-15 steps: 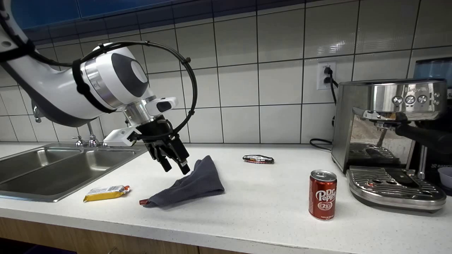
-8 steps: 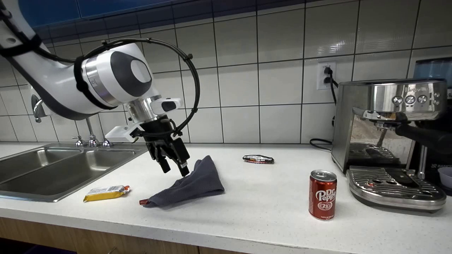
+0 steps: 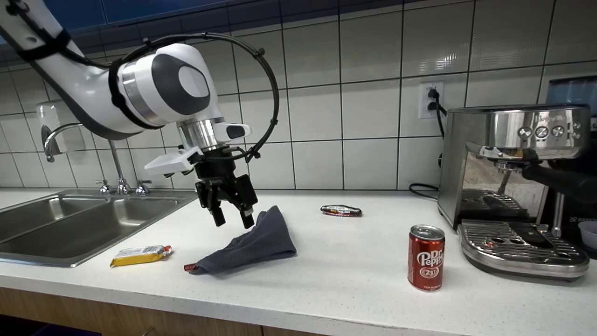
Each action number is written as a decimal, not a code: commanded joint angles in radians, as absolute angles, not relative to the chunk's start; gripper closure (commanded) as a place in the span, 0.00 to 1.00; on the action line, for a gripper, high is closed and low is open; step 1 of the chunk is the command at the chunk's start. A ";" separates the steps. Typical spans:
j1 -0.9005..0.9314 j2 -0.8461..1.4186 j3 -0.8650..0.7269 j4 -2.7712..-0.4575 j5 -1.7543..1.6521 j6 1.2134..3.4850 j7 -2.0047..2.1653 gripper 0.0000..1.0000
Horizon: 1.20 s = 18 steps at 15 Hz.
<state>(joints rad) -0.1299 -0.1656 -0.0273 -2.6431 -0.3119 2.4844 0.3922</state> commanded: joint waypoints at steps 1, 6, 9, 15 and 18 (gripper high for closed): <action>-0.133 -0.189 -0.049 -2.617 -0.291 2.415 0.265 0.00; -0.132 -0.202 -0.083 -2.618 -0.285 2.416 0.117 0.00; -0.126 -0.200 -0.106 -2.610 -0.252 2.404 -0.004 0.00; -0.126 -0.191 -0.130 -2.566 -0.195 2.306 -0.163 0.00; -0.125 -0.178 -0.134 -2.533 -0.190 2.227 -0.208 0.00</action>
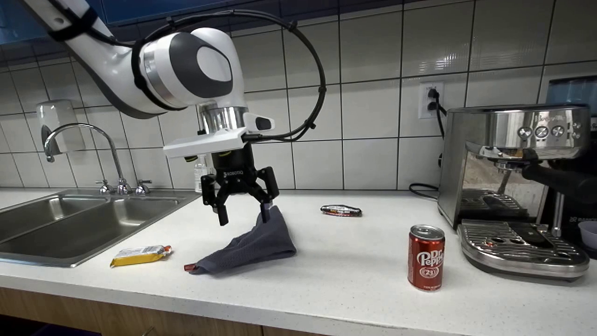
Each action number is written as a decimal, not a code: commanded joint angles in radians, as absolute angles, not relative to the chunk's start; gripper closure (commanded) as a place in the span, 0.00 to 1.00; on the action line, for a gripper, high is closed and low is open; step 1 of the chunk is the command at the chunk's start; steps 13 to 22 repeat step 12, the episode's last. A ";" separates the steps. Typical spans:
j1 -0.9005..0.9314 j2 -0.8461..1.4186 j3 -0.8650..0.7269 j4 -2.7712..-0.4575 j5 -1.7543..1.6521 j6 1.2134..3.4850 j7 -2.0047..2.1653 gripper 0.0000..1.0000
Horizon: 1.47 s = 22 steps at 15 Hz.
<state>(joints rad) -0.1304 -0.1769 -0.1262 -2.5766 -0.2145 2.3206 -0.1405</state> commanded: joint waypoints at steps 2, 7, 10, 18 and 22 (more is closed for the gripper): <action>-0.126 -0.174 -0.132 -2.520 -0.197 2.195 -0.208 0.00; -0.129 -0.176 -0.129 -2.537 -0.214 2.213 -0.177 0.00; -0.128 -0.175 -0.129 -2.536 -0.214 2.211 -0.178 0.00; -0.128 -0.174 -0.129 -2.536 -0.214 2.211 -0.178 0.00; -0.128 -0.174 -0.129 -2.536 -0.214 2.211 -0.178 0.00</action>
